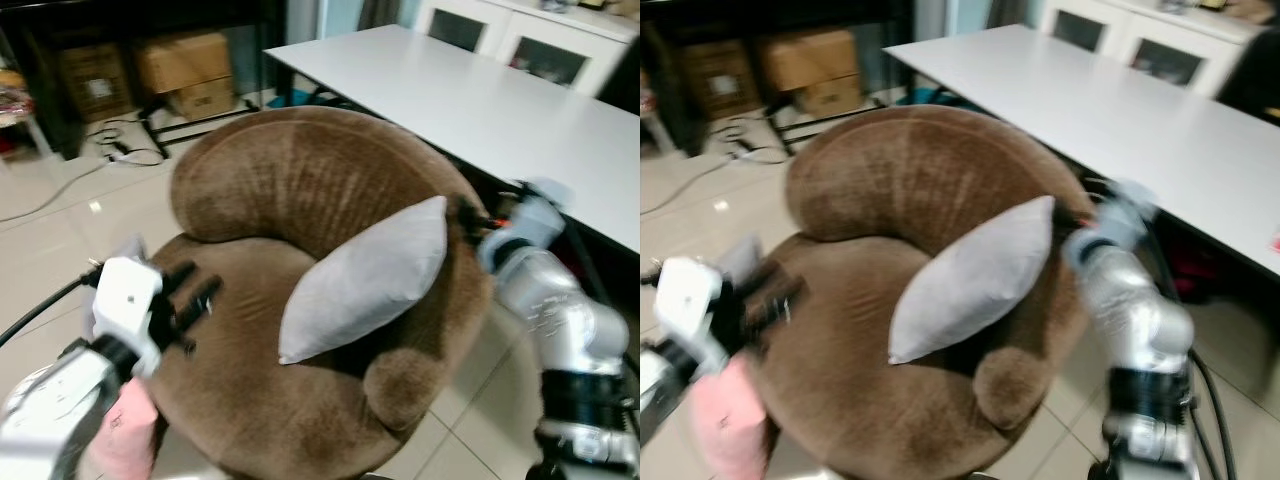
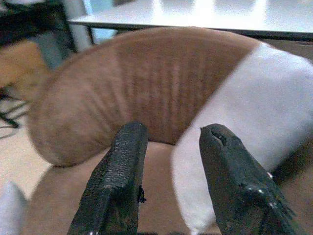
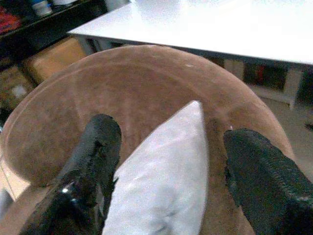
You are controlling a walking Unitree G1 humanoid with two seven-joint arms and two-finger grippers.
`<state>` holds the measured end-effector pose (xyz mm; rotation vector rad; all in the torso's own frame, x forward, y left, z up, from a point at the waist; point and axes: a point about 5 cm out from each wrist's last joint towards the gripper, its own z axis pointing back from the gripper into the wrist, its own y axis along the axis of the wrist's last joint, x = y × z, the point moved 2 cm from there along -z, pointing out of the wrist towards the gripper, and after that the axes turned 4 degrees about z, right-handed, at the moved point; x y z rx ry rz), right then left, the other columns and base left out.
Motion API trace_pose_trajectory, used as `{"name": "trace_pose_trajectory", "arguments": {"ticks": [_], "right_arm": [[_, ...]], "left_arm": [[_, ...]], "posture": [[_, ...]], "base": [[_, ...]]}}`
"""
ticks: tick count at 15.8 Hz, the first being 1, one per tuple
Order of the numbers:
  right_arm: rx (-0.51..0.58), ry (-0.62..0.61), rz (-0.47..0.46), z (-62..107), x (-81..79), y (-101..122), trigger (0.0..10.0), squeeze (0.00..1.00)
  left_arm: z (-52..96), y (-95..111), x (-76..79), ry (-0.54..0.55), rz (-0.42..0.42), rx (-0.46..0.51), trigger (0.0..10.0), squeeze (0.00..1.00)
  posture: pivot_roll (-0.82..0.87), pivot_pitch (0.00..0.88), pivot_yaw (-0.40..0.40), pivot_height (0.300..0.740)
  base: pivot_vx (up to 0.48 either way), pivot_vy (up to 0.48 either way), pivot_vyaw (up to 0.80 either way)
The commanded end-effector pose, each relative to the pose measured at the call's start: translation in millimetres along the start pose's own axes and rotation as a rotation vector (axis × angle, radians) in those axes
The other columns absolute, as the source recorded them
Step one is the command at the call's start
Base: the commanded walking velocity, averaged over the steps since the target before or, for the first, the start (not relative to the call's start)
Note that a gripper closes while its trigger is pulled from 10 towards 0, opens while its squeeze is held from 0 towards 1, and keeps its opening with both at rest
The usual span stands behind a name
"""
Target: Move the pillow to the sofa from floor
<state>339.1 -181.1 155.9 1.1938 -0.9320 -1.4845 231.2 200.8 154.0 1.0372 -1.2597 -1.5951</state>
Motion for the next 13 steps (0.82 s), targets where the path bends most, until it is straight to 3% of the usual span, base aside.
{"name": "trace_pose_trajectory", "arguments": {"ticks": [1, 2, 3, 4, 8, 13], "right_arm": [[-0.008, 0.037, 0.022, 3.1, -11.2, -7, 10.0, 0.79], [-0.012, 0.109, 0.062, 9.4, -35.8, -21, 10.0, 0.00], [-0.015, 0.148, 0.110, 13.4, -47.6, -27, 10.0, 0.00], [-0.010, 0.178, 0.145, 16.3, -55.7, -31, 10.0, 0.00], [-0.015, 0.138, 0.168, 12.8, -47.6, -32, 10.0, 0.00], [-0.034, 0.131, 0.179, 9.8, -46.7, -35, 10.0, 0.00]], "left_arm": [[-3.2, -2, -4.4, 0.075, -0.037, -0.013, 10.0, 0.13], [-8.5, -4, -8.2, 0.161, -0.105, -0.039, 10.0, 0.13], [-10.5, -3, -8.4, 0.189, -0.103, -0.018, 10.0, 0.13], [-12.1, -1, -8.4, 0.231, -0.069, 0.011, 10.0, 0.00], [-13.3, -5, -3.5, 0.270, -0.044, 0.013, 10.0, 0.00], [-16.7, -4, -2.9, 0.272, -0.037, 0.022, 10.0, 0.00]], "posture": [[0.03, 0.000, -0.072, 0.740], [0.03, 0.000, -0.071, 0.740], [0.03, 0.000, -0.072, 0.740], [0.05, 0.000, -0.082, 0.740], [0.04, 0.000, -0.094, 0.740], [0.04, 0.000, -0.094, 0.740]], "base": [[0.000, 0.000, 0.00], [0.000, 0.000, 0.00], [0.000, 0.000, 0.00], [0.000, 0.000, 0.00], [0.000, 0.000, 0.00], [-0.319, 0.000, 0.00]]}}
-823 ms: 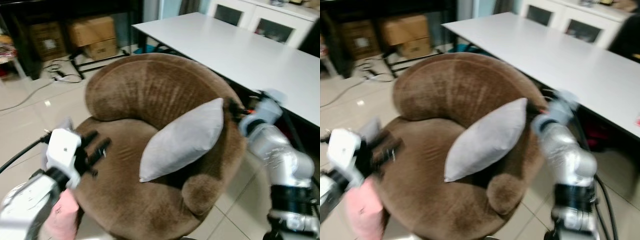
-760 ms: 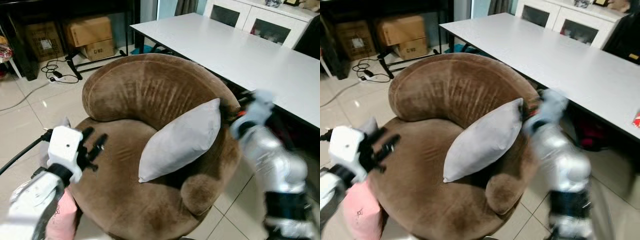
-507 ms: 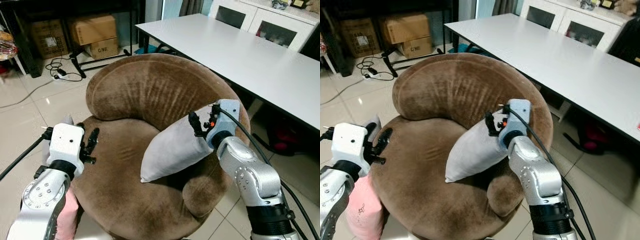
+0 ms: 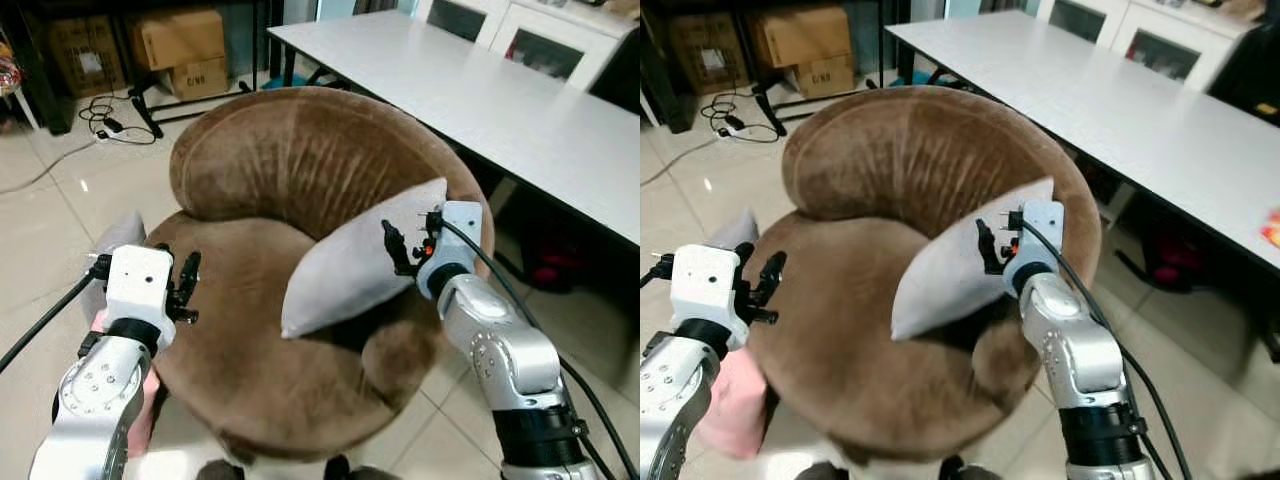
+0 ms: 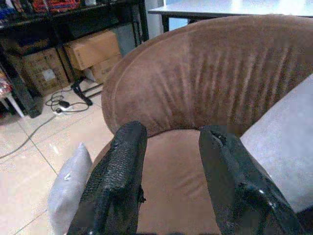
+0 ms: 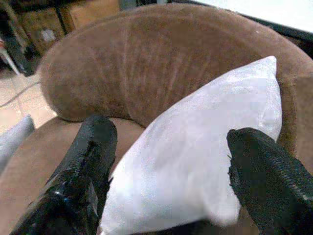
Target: Move the pillow to the sofa from floor
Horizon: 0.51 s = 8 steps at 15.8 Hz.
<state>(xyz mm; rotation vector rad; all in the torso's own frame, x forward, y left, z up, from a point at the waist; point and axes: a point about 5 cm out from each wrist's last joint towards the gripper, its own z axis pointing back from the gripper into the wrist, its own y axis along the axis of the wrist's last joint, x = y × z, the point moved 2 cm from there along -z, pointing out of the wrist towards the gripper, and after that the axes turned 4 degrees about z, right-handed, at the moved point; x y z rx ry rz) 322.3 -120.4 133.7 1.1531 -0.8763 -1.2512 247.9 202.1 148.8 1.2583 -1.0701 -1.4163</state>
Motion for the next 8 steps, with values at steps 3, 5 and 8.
{"name": "trace_pose_trajectory", "arguments": {"ticks": [3, 5, 8], "right_arm": [[0.001, -0.024, 0.023, -0.2, 7.4, 2.9, 10.0, 0.00], [0.000, -0.025, 0.035, -1.3, 9.3, 3.4, 10.0, 0.00], [-0.002, -0.027, 0.057, -4.5, 10.1, 6.3, 10.0, 0.00]], "left_arm": [[-1.3, 1.7, 0.5, 0.007, 0.008, 0.025, 10.0, 0.00], [-2.2, 1.7, 0.6, 0.012, 0.025, 0.031, 10.0, 0.00], [-3.7, -1.3, -0.6, 0.022, 0.029, 0.023, 10.0, 0.00]], "posture": [[0.04, 0.000, -0.092, 0.740], [0.03, 0.000, -0.097, 0.740], [0.03, 0.000, -0.109, 0.740]], "base": [[0.000, 0.000, 0.00], [0.000, 0.000, 0.00], [0.000, 0.345, 0.00]]}}
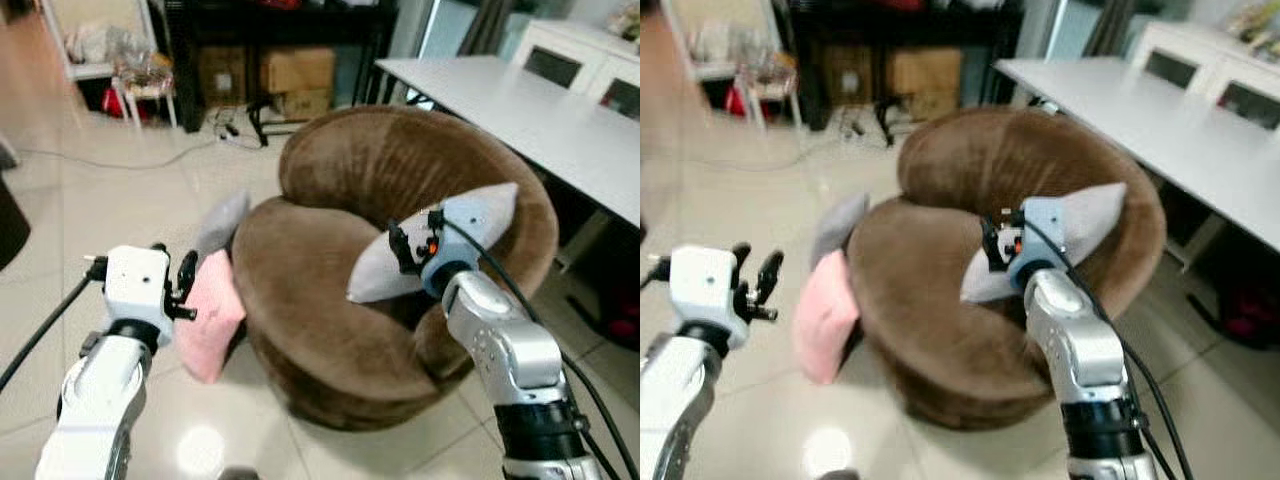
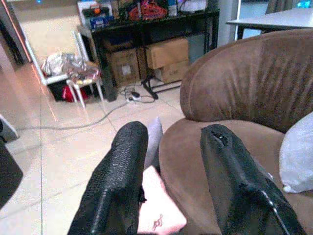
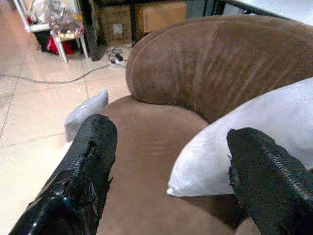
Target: Move the pillow to the sofa from floor
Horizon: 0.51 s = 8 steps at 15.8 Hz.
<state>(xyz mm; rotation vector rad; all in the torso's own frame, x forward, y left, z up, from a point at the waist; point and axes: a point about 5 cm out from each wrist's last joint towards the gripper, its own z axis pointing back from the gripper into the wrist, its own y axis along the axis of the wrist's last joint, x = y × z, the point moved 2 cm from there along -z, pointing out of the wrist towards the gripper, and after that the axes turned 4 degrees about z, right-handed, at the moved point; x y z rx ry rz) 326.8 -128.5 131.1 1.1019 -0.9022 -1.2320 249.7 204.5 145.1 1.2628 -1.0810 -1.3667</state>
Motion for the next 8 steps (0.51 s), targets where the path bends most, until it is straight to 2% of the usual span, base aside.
{"name": "trace_pose_trajectory", "arguments": {"ticks": [1, 8], "right_arm": [[0.014, -0.006, 0.016, -0.7, 2.2, 7.6, 10.0, 0.00], [0.004, -0.001, 0.051, -2.0, 4.7, 6.0, 10.0, 0.00]], "left_arm": [[-0.9, 2.0, 0.0, -0.002, -0.001, 0.005, 10.0, 0.00], [-0.9, 0.1, 0.0, 0.006, 0.005, 0.009, 10.0, 0.00]], "posture": [[0.02, 0.000, -0.109, 0.740], [0.03, 0.000, -0.134, 0.740]], "base": [[0.000, 0.382, 0.00], [0.000, 0.382, 0.00]]}}
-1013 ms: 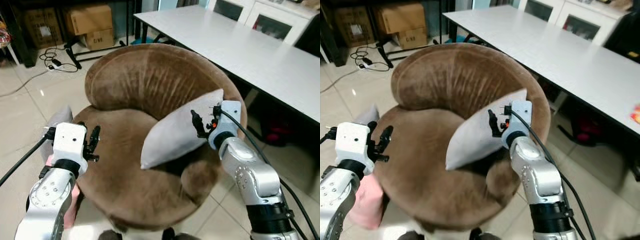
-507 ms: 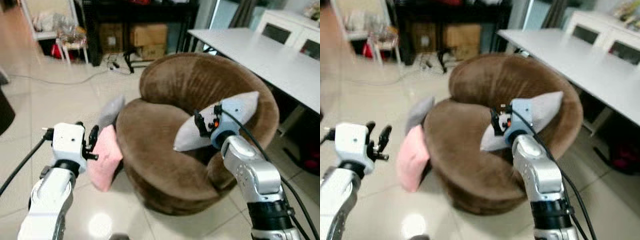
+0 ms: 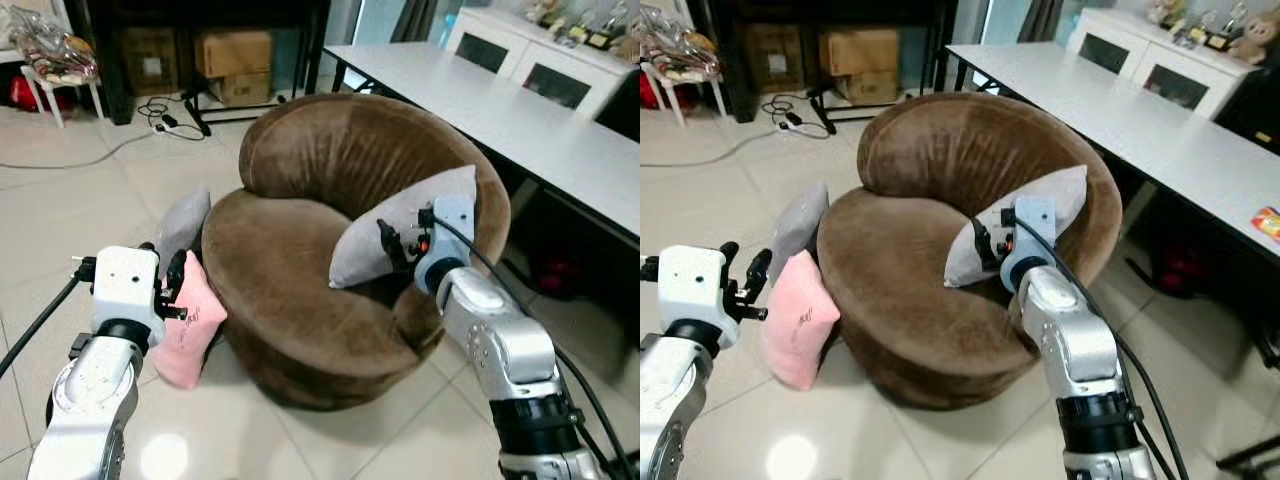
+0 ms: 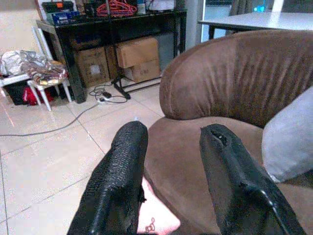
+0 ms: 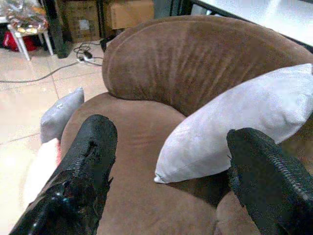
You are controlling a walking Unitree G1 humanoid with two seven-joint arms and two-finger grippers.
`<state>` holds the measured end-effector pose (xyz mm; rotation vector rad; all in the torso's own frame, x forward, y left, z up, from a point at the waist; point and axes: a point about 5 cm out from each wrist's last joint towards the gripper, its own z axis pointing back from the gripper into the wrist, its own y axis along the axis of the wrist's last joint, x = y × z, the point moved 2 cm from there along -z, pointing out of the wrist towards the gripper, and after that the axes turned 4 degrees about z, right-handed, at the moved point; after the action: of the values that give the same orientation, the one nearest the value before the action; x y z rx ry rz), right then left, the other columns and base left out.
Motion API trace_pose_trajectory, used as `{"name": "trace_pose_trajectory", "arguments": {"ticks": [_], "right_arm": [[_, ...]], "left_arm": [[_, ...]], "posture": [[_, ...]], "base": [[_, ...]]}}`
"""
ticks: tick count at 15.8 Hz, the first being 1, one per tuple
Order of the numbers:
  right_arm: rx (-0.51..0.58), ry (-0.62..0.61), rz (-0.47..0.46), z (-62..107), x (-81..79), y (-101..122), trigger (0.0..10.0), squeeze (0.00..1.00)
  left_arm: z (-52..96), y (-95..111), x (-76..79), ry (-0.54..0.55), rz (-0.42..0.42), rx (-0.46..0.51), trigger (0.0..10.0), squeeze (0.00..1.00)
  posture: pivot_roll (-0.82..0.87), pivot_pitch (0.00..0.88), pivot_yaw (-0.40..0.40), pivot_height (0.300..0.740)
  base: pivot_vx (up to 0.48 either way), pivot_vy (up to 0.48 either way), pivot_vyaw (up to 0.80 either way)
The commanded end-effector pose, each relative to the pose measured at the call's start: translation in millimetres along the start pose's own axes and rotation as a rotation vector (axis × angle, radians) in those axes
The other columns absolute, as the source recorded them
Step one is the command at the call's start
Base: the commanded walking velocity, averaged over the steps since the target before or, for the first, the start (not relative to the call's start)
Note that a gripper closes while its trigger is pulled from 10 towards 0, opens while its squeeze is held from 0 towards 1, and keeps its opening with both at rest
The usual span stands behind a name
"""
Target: Move the pillow to the sofa from floor
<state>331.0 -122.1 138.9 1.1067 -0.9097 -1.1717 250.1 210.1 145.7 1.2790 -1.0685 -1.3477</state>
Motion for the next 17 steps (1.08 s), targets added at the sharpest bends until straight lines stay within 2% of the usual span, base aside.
{"name": "trace_pose_trajectory", "arguments": {"ticks": [1, 14, 17], "right_arm": [[-0.017, -0.031, 0.014, 1.3, 10.7, -4, 10.0, 0.00], [-0.043, -0.013, 0.025, 6.5, 8.1, -15, 10.0, 0.00], [-0.016, -0.010, 0.035, 7.9, 11.1, -16, 10.0, 0.00]], "left_arm": [[-0.4, 0, 5.7, -0.016, 0.006, 0.005, 10.0, 0.00], [1.4, -4, 6.8, -0.023, -0.003, 0.003, 10.0, 0.00], [2.6, -2, 5.7, 0.036, -0.051, 0.071, 10.0, 0.00]], "posture": [[0.03, 0.000, -0.136, 0.740], [0.05, 0.000, -0.136, 0.740], [0.05, 0.000, -0.140, 0.740]], "base": [[0.000, 0.382, 0.00], [0.000, 0.382, 0.00], [0.000, 0.000, 0.00]]}}
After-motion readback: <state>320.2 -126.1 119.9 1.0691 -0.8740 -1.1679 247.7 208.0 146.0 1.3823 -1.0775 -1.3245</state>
